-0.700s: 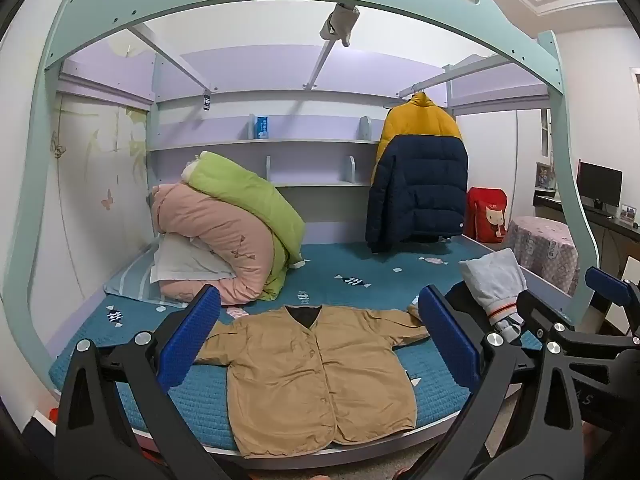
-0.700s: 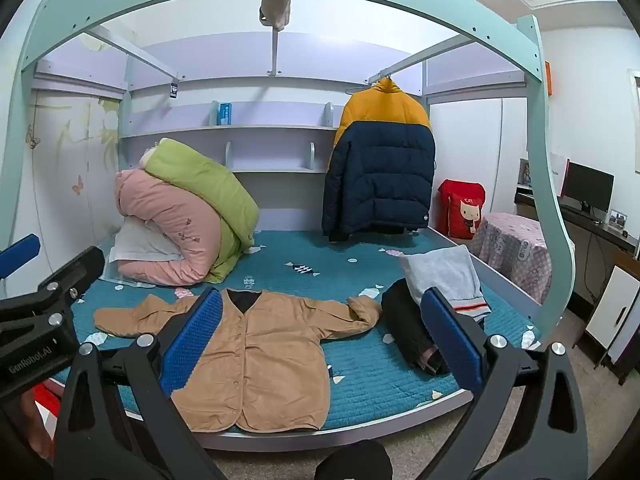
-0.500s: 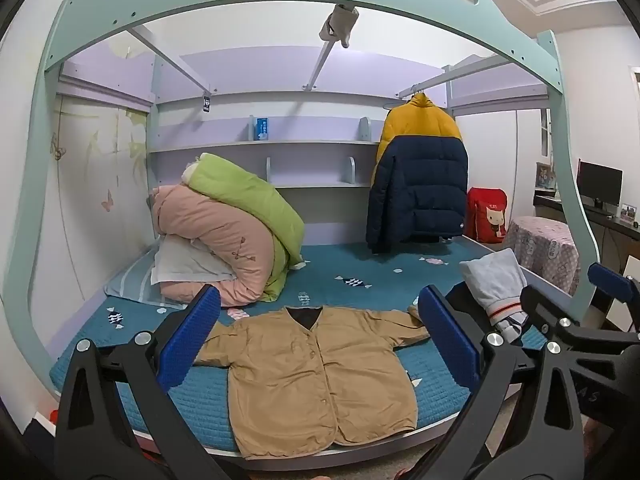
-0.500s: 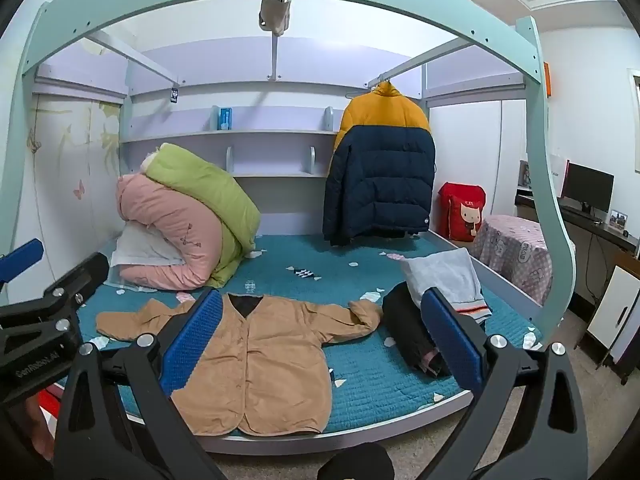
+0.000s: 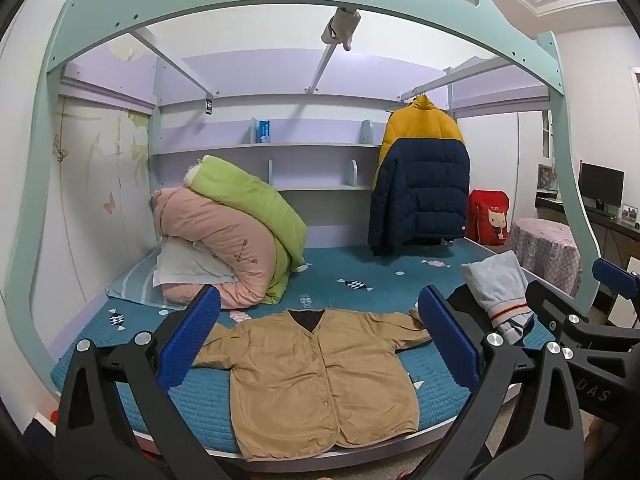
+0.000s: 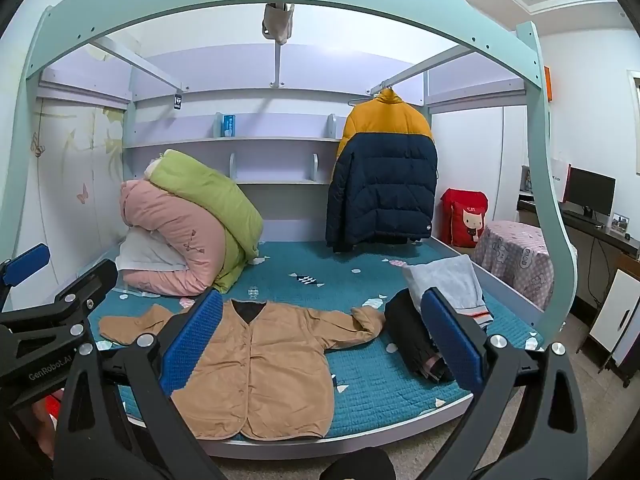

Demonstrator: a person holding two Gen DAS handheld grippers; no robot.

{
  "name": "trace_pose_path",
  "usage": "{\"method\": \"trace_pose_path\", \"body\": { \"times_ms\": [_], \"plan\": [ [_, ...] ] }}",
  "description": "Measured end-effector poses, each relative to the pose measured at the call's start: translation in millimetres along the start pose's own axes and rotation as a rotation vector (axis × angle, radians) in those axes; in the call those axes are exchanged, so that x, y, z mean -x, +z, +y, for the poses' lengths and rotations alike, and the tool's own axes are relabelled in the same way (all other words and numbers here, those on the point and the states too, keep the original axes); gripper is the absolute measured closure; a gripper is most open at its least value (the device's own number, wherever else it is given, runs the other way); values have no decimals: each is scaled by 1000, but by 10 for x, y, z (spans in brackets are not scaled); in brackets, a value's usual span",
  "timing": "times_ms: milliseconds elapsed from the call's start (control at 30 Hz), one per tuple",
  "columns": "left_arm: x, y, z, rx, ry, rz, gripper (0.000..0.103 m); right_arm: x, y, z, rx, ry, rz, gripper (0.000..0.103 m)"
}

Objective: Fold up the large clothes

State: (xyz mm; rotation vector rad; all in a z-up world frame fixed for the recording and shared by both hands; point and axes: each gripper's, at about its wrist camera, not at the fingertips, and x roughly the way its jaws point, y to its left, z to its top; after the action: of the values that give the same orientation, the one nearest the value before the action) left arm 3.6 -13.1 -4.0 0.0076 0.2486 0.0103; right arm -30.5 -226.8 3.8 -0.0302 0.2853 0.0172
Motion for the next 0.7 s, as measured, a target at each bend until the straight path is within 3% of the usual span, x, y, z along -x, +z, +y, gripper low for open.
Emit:
{"method": "trace_pose_path", "body": {
  "times_ms": [700],
  "plan": [
    [91, 83, 101, 0, 7, -14, 5, 1, -12, 17, -7, 3, -3, 7]
  ]
}}
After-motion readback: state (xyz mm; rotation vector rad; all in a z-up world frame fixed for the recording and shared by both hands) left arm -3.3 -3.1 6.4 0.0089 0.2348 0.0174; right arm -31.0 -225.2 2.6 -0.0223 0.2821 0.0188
